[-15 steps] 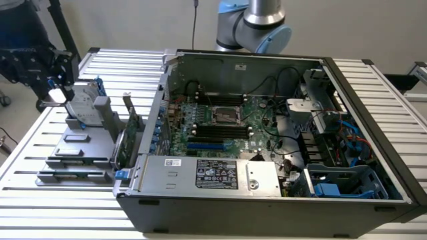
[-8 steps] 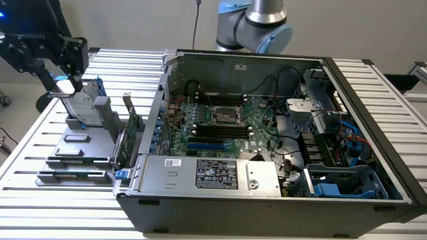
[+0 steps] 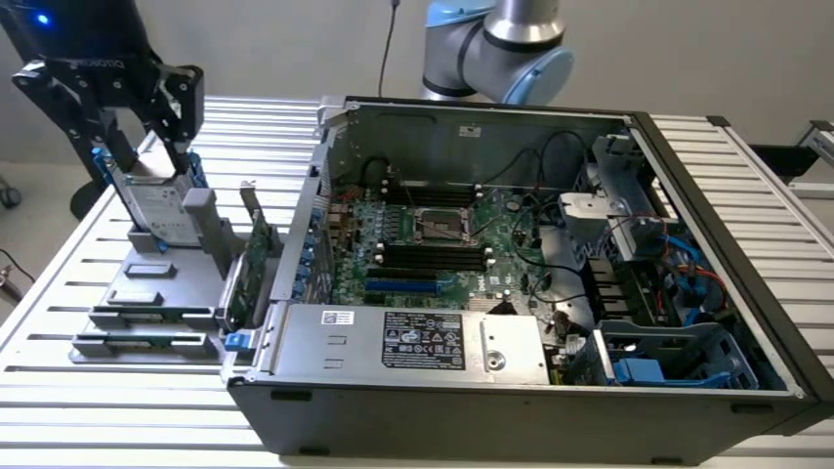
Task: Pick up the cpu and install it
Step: 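Pick up the cpu and move it towards the insertion slot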
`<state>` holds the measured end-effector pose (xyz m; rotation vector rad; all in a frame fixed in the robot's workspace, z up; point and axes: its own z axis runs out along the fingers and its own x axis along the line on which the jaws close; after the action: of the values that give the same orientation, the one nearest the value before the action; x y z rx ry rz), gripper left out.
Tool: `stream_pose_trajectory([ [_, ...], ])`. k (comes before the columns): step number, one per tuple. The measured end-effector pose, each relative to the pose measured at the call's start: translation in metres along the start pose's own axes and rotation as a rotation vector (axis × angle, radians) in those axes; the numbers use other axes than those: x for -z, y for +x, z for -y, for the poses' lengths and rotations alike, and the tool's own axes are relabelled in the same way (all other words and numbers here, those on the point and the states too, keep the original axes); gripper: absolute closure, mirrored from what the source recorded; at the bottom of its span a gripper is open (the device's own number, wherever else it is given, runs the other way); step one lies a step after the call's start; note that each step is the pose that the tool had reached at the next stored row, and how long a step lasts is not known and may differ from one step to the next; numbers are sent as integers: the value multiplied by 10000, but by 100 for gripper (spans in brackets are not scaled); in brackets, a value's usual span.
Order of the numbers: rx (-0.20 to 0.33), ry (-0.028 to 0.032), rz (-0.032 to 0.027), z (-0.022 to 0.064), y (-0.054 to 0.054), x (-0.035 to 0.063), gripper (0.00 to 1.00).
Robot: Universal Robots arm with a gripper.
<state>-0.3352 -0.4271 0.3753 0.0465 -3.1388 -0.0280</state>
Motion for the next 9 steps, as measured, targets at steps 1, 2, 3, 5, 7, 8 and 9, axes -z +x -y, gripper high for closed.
stream_pose_trajectory([
  [1,6,-6,0,1,-40,6,45],
  [2,12,-12,0,2,-80,12,45],
  [3,18,-19,0,4,-119,18,45],
  [5,26,-33,1,5,-197,28,45],
  [7,35,-47,6,8,-278,36,45],
  [8,38,-53,9,9,-317,39,45],
  [9,41,-57,10,10,-358,42,45],
])
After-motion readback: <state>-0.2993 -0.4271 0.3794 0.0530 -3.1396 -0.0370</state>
